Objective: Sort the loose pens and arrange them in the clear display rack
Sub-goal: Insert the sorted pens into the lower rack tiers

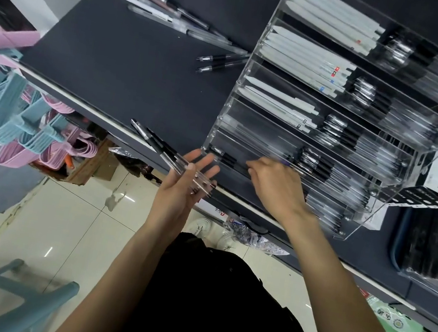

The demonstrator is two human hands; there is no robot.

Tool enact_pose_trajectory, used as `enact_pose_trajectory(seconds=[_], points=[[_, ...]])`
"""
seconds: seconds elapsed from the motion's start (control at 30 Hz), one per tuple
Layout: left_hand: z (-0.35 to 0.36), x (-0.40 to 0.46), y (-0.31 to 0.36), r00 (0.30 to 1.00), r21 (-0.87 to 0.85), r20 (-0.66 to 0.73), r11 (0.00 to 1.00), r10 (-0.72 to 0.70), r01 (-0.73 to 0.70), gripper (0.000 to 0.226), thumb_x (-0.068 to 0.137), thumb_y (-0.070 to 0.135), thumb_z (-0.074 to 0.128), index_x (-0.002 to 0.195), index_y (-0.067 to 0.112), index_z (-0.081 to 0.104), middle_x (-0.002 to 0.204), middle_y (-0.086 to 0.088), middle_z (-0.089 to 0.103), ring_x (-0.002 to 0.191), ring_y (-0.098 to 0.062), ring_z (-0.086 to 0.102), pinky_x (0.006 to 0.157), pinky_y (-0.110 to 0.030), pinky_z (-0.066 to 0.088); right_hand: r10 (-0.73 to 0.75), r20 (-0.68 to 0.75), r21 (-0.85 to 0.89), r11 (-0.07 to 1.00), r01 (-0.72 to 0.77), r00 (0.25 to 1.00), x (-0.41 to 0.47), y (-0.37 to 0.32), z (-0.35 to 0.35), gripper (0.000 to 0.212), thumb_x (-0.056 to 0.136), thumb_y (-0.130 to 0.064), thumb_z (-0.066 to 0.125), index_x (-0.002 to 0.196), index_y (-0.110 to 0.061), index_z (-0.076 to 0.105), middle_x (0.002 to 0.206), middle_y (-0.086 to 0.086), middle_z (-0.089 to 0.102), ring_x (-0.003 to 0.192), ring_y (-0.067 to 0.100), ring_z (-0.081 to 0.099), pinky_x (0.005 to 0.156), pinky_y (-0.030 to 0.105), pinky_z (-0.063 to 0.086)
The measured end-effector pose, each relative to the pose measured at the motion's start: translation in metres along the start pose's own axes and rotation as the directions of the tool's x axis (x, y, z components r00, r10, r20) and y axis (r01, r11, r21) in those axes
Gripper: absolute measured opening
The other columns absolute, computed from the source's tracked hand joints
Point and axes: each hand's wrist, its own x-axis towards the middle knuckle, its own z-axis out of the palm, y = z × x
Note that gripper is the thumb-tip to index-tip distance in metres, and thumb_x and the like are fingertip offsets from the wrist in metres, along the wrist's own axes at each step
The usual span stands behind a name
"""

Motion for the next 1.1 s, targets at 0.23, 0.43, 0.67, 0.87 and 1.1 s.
enact_pose_trajectory(seconds=[0.23,0.43,0.67,0.87,1.1], points=[[0.018,-0.002,-0.003,0.987,-0.075,0.161,0.997,-0.012,0.024,0.036,0.096,0.022,0.038,0.129,0.016,0.051,0.132,0.002,0.060,0.124,-0.015,0.055,0.103,-0.036,0.042,0.078,-0.116,0.569,0.822,0.002,0.990,-0.023,-0.036,-0.023,0.019,0.088,-0.028,0.066,0.104,-0.021,0.071,0.092,-0.010,0.071,0.077,-0.001,0.063,0.071,0.014,0.050],[0.025,-0.005,-0.009,0.976,-0.044,0.216,0.999,-0.017,0.027,0.036,0.103,0.013,0.031,0.135,0.020,0.046,0.133,0.004,0.059,0.121,-0.010,0.056,0.100,-0.030,0.047,0.131,-0.021,0.614,0.784,-0.091,0.991,-0.030,-0.034,-0.025,0.014,0.084,-0.020,0.071,0.097,-0.019,0.072,0.086,-0.011,0.070,0.070,-0.006,0.058,0.066,0.007,0.043],[0.003,0.003,0.002,0.999,-0.083,0.022,0.996,-0.028,0.030,0.029,0.103,0.018,0.036,0.123,0.024,0.056,0.106,0.002,0.071,0.097,-0.015,0.068,0.086,-0.036,0.055,0.099,-0.241,-0.024,0.994,-0.108,0.965,-0.028,0.009,-0.018,0.005,0.086,-0.018,0.068,0.087,-0.016,0.073,0.086,-0.001,0.071,0.081,0.018,0.066,0.056,0.029,0.054],[-0.003,0.002,0.001,0.999,-0.120,-0.019,0.992,-0.050,0.048,0.027,0.104,0.023,0.033,0.116,0.022,0.057,0.056,0.008,0.032,0.048,-0.005,0.029,0.053,-0.019,0.038,0.082,-0.077,-0.360,0.927,-0.104,0.994,-0.007,-0.004,-0.006,0.020,0.062,-0.004,0.082,0.075,-0.014,0.071,0.066,0.001,0.067,0.060,0.017,0.065,0.039,0.022,0.044],[0.001,-0.003,-0.005,1.000,-0.173,0.009,0.985,-0.026,0.027,0.028,0.104,0.034,0.031,0.121,0.025,0.051,0.059,0.008,0.033,0.050,-0.006,0.031,0.053,-0.019,0.041,0.059,-0.049,-0.399,0.914,-0.074,0.997,-0.005,-0.007,-0.006,0.024,0.081,0.003,0.061,0.101,-0.010,0.065,0.089,0.005,0.069,0.072,0.020,0.068,0.049,0.026,0.042]])
